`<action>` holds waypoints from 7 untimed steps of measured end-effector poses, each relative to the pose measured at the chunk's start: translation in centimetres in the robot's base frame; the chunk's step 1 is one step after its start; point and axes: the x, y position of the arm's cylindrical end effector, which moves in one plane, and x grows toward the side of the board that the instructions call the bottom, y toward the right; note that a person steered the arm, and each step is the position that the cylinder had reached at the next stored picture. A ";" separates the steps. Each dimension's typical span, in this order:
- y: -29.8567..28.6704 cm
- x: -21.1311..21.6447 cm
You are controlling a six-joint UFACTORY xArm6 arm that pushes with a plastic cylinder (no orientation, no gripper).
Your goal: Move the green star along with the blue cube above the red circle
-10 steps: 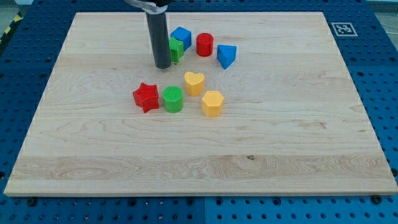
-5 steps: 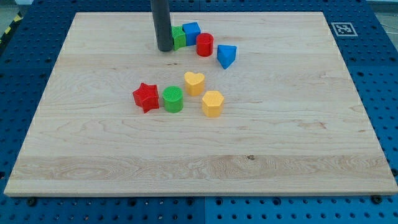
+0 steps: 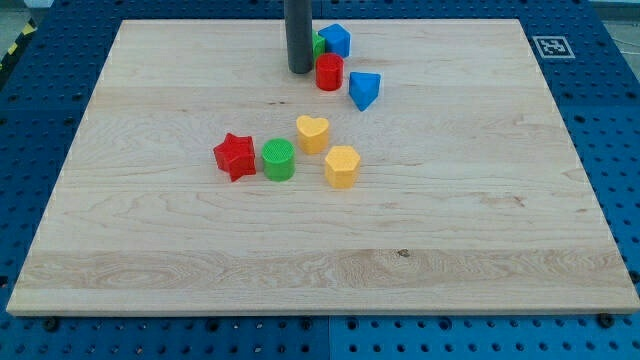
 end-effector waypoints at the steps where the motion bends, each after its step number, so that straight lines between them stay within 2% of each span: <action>1: 0.1 -0.8; 4: 1.6 -0.8; 6: -3.1 0.4; 7: -6.3 -0.4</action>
